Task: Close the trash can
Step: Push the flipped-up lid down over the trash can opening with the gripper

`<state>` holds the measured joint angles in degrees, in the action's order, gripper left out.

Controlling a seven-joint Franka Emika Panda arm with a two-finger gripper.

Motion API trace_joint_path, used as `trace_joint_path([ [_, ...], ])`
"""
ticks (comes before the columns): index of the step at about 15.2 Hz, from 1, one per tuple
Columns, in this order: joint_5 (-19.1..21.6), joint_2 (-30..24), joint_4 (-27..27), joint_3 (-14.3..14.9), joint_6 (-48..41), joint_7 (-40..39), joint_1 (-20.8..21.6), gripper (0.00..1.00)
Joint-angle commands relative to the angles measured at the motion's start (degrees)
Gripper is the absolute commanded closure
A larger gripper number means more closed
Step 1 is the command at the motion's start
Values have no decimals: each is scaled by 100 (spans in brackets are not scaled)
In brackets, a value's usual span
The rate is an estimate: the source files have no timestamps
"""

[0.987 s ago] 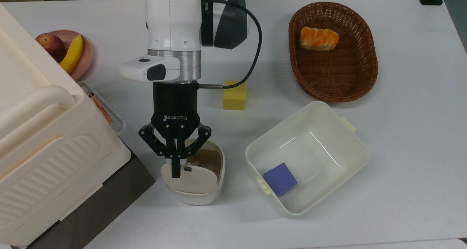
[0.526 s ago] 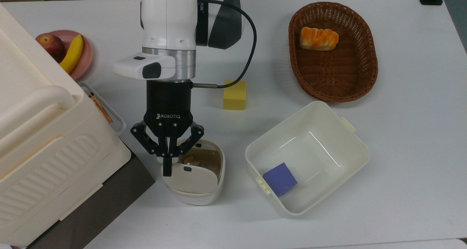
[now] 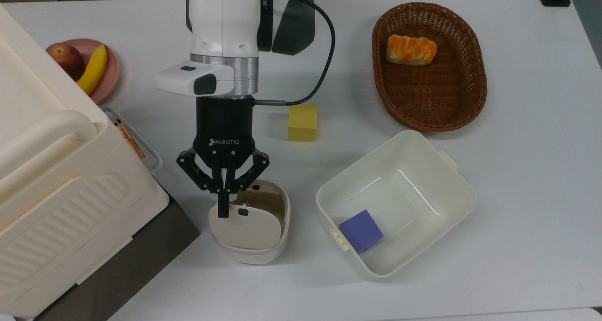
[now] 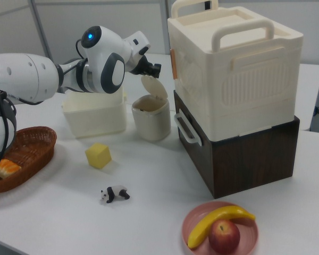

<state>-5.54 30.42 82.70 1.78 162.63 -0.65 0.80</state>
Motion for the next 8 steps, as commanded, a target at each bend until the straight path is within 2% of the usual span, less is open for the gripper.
trace_joint_path([
  [1, -96, -221, 290, -20, 94, -84, -10, 100],
  [6, -202, -238, 386, -28, 41, -137, -1, 100],
  [8, -202, -317, 693, -28, 58, -425, -19, 100],
])
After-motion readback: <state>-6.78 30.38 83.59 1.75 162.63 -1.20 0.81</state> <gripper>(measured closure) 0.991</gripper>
